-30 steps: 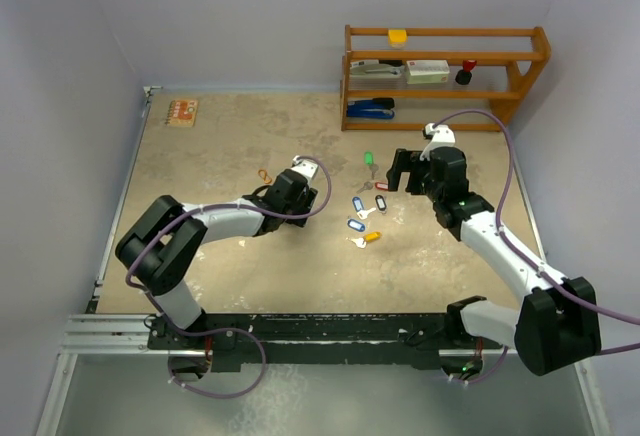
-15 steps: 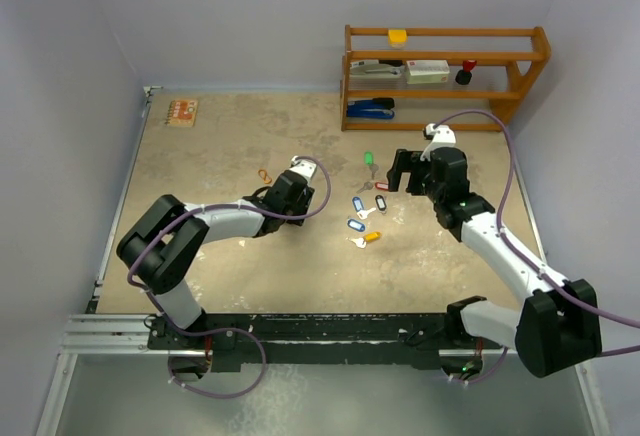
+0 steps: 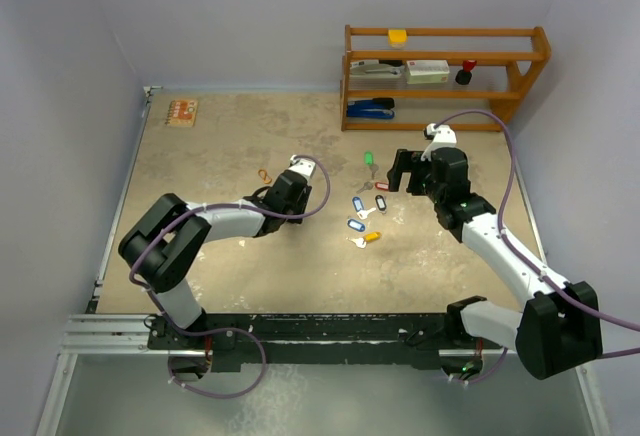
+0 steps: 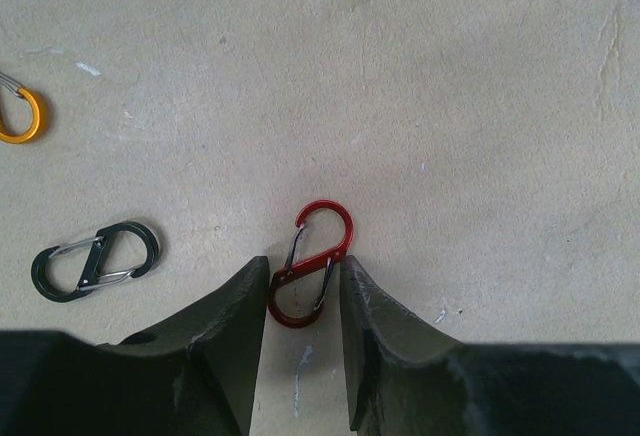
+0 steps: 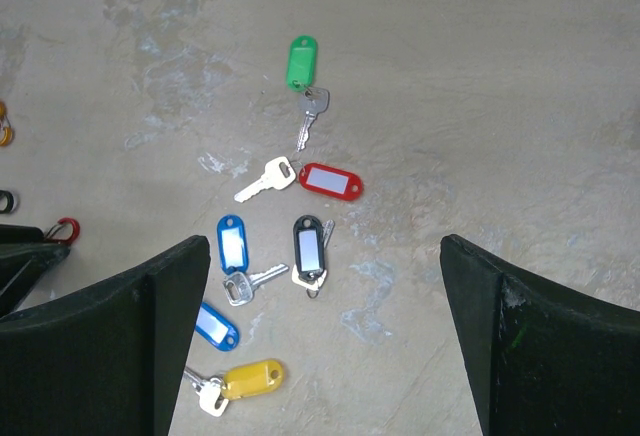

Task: Put the keys on the keyring

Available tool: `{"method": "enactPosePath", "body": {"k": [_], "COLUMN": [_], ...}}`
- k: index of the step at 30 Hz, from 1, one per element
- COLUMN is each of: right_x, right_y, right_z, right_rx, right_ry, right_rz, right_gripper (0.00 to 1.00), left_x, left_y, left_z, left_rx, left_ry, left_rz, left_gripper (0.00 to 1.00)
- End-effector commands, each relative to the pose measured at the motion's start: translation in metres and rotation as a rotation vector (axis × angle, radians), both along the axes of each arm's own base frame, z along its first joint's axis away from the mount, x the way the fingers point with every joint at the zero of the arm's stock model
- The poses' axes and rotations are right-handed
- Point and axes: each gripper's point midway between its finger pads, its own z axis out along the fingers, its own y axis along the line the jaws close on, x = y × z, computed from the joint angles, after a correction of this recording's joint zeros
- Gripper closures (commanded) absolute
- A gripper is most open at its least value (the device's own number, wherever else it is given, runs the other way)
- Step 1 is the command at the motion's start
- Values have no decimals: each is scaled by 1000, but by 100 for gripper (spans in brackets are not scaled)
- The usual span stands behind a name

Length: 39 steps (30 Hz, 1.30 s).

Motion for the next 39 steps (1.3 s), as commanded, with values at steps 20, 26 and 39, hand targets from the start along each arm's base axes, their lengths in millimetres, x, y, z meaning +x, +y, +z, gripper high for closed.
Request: {"method": "enactPosePath", "body": {"k": [20, 26, 39], "right_x": [-1, -1, -2], "right_y": [0, 0, 0], "right_z": [9, 9, 9], "right_rx": [1, 1, 1], "right_ry": [-31, -30, -30], "right_rz": [12, 13, 12], "right_gripper": [0, 0, 0], "left_x": [2, -1, -11], "left_y": [0, 4, 12], "left_z": [-13, -12, -18], "left_rx": [-5, 0, 15], "left_ry": [47, 50, 73], "left_rz": [47, 53, 62], "left_gripper": [70, 64, 66]}}
